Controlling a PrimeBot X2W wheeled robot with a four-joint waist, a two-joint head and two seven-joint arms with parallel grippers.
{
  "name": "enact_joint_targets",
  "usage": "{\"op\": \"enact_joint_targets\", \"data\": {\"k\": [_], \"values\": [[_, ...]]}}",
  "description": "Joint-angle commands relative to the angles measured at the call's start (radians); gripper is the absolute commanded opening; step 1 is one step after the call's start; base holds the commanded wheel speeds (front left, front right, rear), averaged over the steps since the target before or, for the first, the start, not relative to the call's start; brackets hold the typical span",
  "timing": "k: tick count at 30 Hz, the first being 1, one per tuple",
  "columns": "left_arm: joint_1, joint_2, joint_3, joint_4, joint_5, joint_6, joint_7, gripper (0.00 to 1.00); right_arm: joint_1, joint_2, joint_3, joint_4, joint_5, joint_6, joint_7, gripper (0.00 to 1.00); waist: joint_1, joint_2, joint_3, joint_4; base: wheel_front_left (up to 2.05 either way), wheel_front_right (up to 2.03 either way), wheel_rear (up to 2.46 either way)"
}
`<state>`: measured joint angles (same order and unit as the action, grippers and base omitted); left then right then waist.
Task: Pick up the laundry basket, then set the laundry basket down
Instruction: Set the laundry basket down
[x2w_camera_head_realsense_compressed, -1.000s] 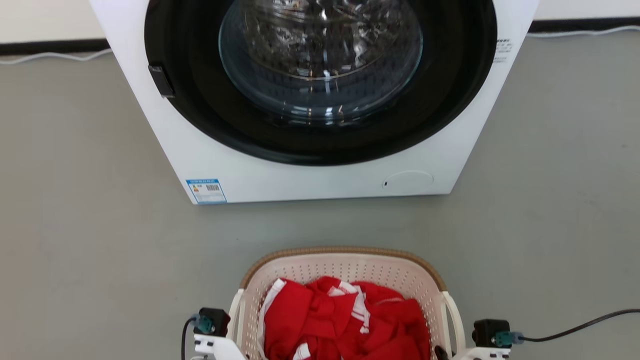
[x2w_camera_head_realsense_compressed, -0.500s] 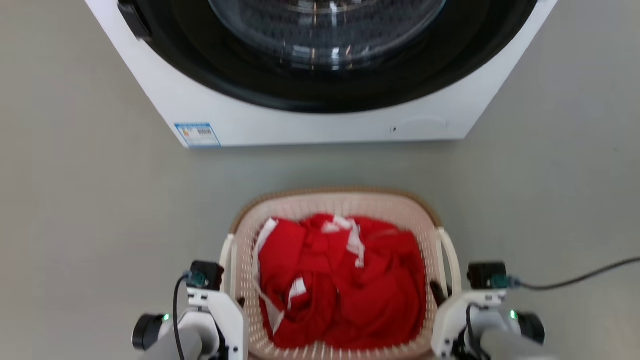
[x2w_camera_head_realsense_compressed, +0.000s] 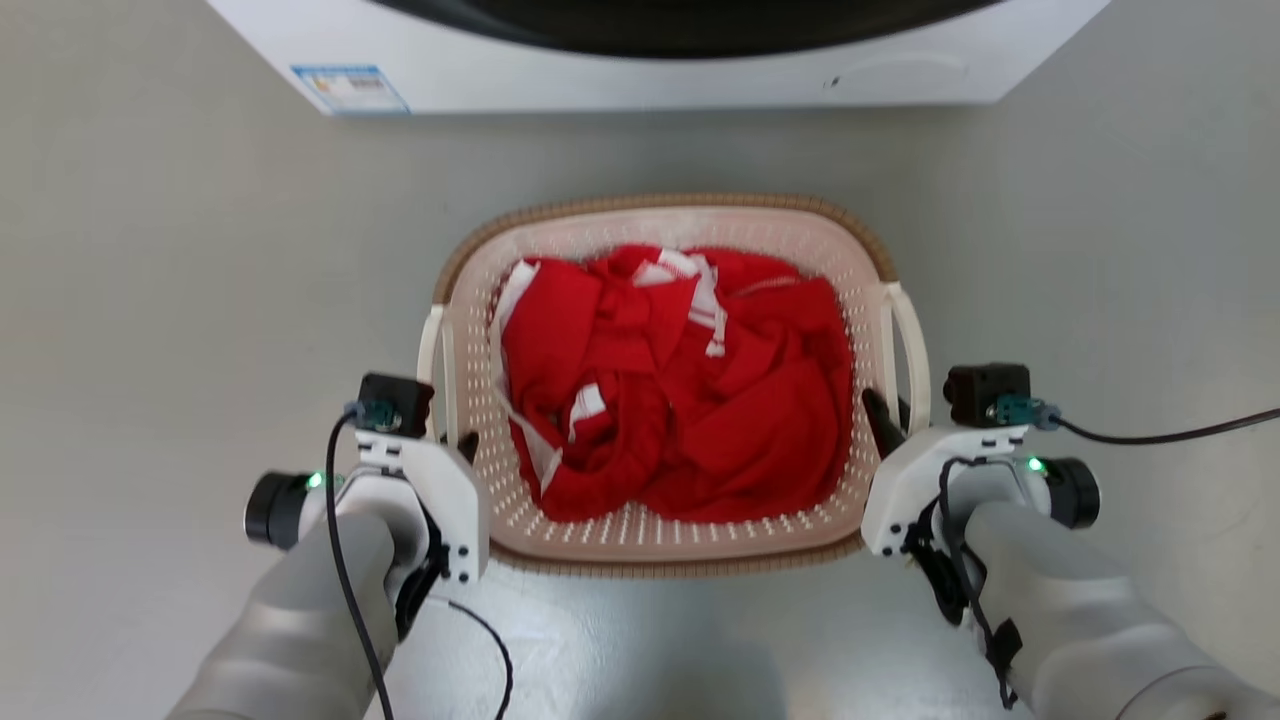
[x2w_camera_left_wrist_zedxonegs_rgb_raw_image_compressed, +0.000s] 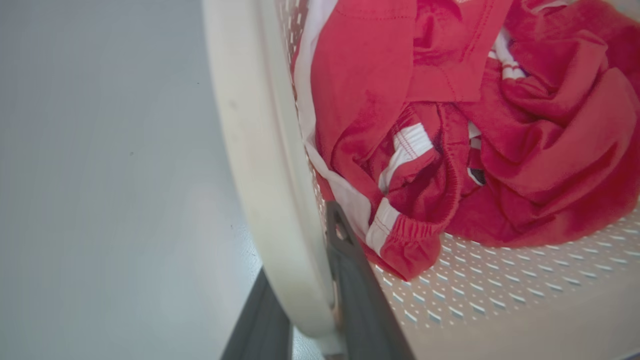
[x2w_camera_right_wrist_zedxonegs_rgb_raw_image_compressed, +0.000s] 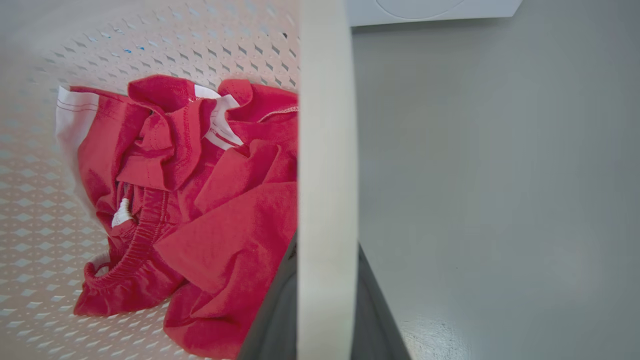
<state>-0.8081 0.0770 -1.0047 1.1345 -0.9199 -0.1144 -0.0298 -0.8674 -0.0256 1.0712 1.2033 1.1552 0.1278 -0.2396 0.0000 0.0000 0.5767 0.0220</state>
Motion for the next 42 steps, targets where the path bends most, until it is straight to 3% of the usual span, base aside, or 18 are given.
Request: {"op": "enact_joint_targets", "data": {"k": [1, 25, 42], "values": [[-0.035, 0.058, 0.012, 0.010, 0.026, 0.012, -0.013, 0.00, 0.008, -0.025, -0.020, 0.003, -0.038, 0.003, -0.022, 0.00, 0.0000, 0.0000, 0.063, 0.013, 0.00, 0.00, 0.00], [-0.218, 0.023, 0.015, 0.026, 0.048, 0.032, -0.126, 0.00, -0.074, -0.025, -0.458, -0.027, -0.479, 0.003, -0.022, 0.00, 0.0000, 0.0000, 0.302, 0.063, 0.00, 0.00, 0.00], [-0.256, -0.005, 0.013, 0.061, 0.044, 0.023, -0.191, 0.00, -0.024, -0.025, -0.731, -0.122, -0.739, 0.003, -0.022, 0.00, 0.0000, 0.0000, 0.359, 0.080, 0.00, 0.00, 0.00]]}}
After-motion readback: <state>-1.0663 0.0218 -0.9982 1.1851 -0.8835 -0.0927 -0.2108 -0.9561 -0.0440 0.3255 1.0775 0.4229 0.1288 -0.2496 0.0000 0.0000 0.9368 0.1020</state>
